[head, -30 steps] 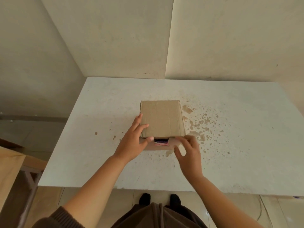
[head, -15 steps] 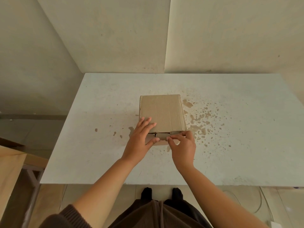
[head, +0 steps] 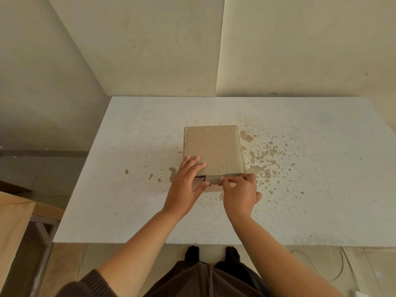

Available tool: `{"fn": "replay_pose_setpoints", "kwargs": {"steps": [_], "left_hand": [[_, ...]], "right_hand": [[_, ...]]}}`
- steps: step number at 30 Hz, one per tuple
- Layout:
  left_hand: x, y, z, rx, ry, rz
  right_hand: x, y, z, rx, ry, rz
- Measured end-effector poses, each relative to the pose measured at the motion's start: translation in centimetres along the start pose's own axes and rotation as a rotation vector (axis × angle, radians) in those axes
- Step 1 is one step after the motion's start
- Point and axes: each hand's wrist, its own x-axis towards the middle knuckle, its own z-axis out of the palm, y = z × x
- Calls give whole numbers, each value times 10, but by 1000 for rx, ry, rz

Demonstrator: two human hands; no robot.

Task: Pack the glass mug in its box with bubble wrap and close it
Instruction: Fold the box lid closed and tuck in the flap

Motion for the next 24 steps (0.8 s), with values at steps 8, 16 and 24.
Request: {"fn": "replay_pose_setpoints", "kwargs": {"steps": [8, 16, 24], "left_hand": [[-2, -3, 2, 112, -6, 69], [1, -4, 5, 118, 73, 53], [5, 1, 8, 11, 164, 6]], "right_hand": [[-4, -7, 3, -99, 96, -78], [7, 15, -9, -199, 136, -538], [30, 35, -4, -53, -10, -678]]}}
